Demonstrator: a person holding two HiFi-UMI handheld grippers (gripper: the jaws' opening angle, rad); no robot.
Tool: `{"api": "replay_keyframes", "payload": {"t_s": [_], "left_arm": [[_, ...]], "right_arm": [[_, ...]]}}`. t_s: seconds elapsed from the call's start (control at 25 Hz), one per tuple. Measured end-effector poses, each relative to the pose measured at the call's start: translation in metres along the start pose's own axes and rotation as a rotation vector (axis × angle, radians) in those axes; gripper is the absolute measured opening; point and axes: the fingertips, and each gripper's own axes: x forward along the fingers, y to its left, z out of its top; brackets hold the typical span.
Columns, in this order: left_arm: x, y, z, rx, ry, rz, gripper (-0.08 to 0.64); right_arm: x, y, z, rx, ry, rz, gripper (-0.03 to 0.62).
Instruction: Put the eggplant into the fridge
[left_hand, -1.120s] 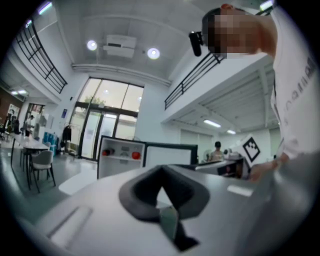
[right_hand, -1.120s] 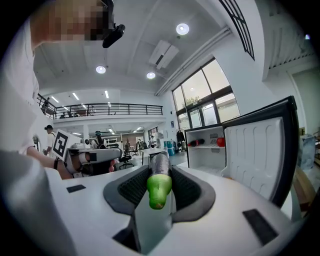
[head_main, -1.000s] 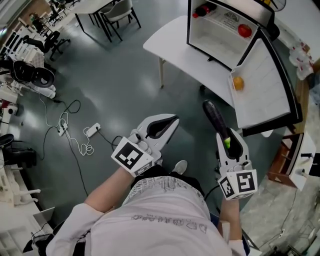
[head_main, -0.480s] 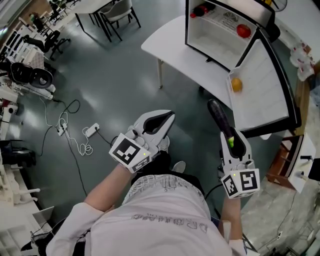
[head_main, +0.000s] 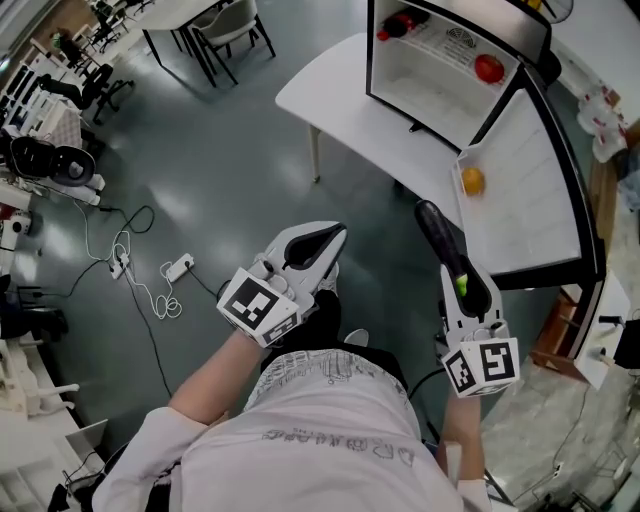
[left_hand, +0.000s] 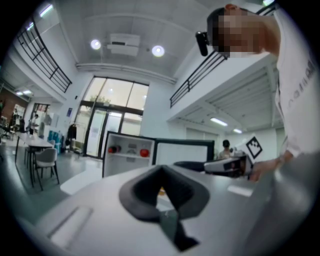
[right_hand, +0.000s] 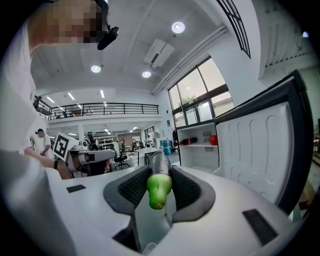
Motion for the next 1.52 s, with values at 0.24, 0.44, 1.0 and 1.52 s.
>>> {"api": "replay_keyframes", "payload": {"t_s": [0.24,0.44,1.0,1.52], "left_arm": [[0.017,0.035,-0.002,-0.013,0.005,-0.008,0.008],[0.032,0.069,-0.003,-0.025,0.015,-0.016,0.008],[0.093,0.166,-0.006,-0.056,0.036,-0.059,0.008],[0.138,0.249,0.005,-0.072,0.042,-0.124,0.008]], "right_arm": [[0.037,-0.007,0.003,0.008,0.008,-0.007,0.135],[0.072,-0.013,0.007,0.018,0.019,-0.017,0.135],[0.173,-0.045,0.02,0.026,0.05,-0.061,0.135],[0.254,-0.064,0.039,0.014,0.07,-0.137,0.135]]}}
